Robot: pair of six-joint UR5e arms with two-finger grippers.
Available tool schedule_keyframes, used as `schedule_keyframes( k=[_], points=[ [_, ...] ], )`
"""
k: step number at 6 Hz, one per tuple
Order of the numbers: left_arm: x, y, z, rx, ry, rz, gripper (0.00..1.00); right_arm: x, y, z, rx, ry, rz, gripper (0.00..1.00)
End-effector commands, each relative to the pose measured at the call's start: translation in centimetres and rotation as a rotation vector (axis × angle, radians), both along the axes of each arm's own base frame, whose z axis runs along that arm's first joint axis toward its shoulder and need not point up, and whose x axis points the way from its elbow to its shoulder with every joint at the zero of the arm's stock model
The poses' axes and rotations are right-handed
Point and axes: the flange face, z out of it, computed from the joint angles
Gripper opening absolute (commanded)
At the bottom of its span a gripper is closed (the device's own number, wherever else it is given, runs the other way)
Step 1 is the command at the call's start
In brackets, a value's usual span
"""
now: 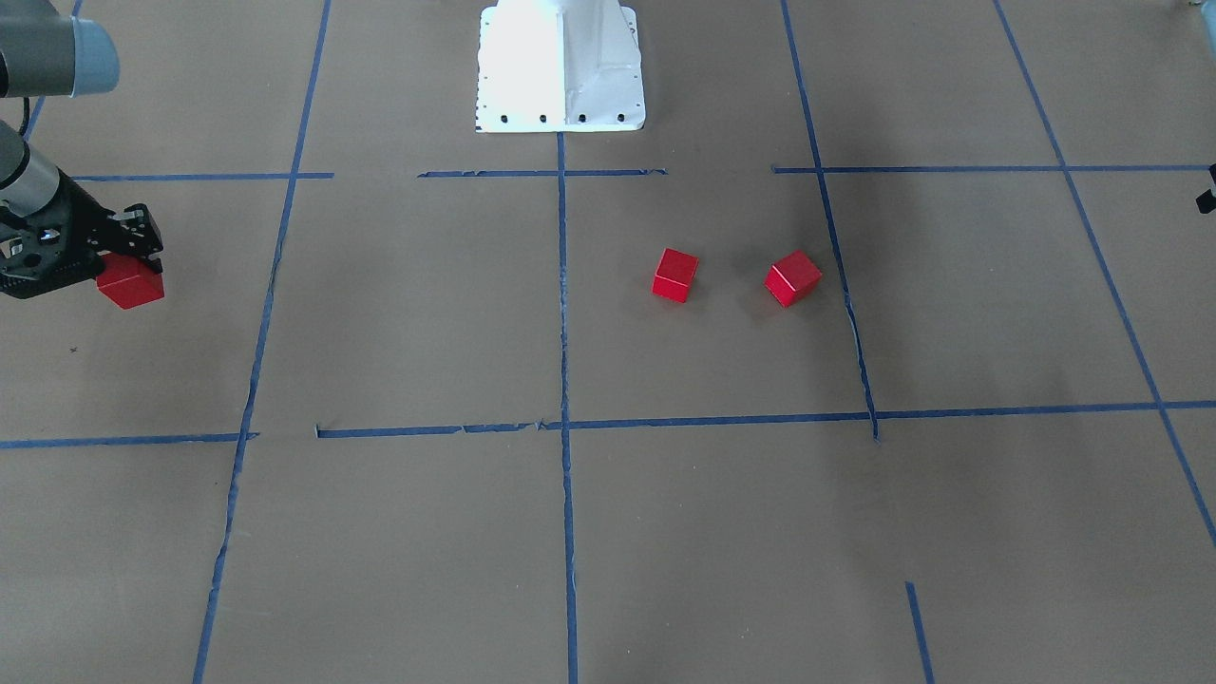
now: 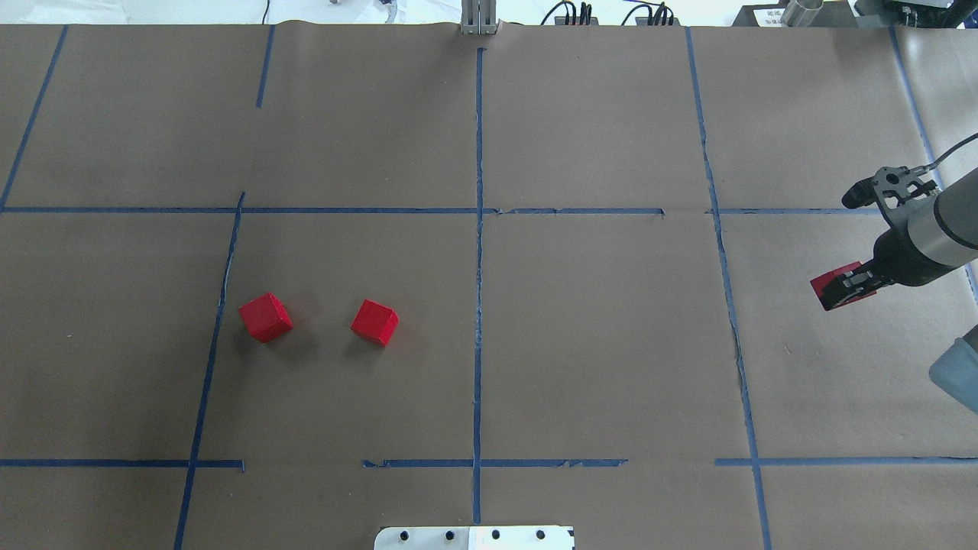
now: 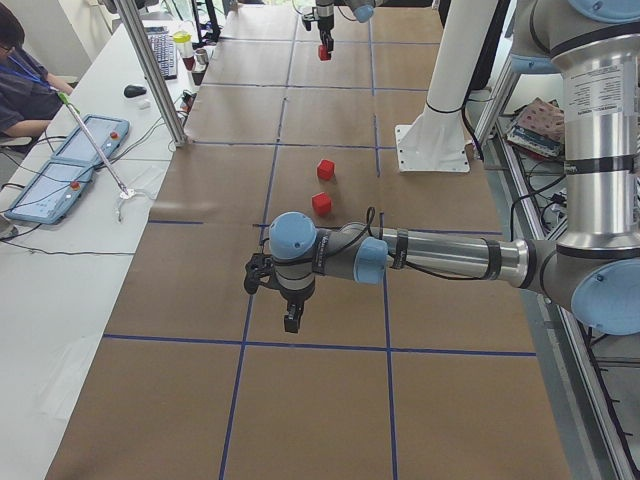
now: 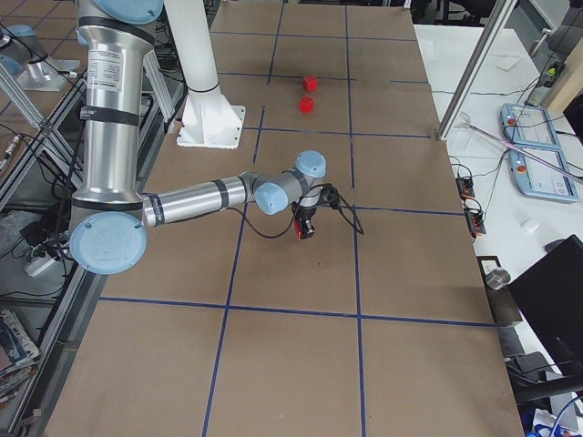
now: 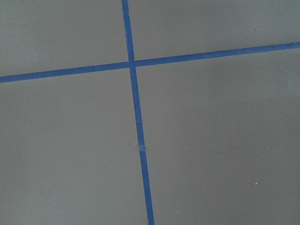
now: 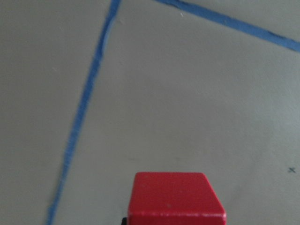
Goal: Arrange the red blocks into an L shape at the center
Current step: 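Lift the red cube with the right gripper and carry it toward the table center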
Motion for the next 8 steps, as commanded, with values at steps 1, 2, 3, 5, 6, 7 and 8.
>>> schedule_keyframes(
  k=[1,2,3,5,6,7,8],
  points=[
    [0.0,0.0,0.0,0.001,0.000,0.000,1.00,-8.1,-1.2,-11.5,-0.106,-0.067,0.097,0.08],
    [0.0,0.0,0.0,0.001,0.000,0.000,1.00,-13.1,-1.1,-16.7,-0.132,-0.056,0.118,0.08],
    [0.0,0.0,0.0,0.001,0.000,0.000,1.00,-18.4,-0.5,-20.1,-0.154,-0.029,0.155,0.08],
    [0.0,0.0,0.0,-0.001,0.000,0.000,1.00,-27.9,1.3,-24.8,-0.195,-0.007,0.217,0.08],
    [0.0,0.0,0.0,-0.001,0.000,0.000,1.00,-32.0,1.1,-26.8,-0.215,0.011,0.236,0.08],
    [0.0,0.0,0.0,-0.001,0.000,0.000,1.00,-35.4,1.2,-26.8,-0.192,0.013,0.228,0.08],
    [0.0,0.0,0.1,-0.002,0.000,0.000,1.00,-37.3,0.9,-26.3,-0.194,-0.018,0.232,0.08]
  ],
)
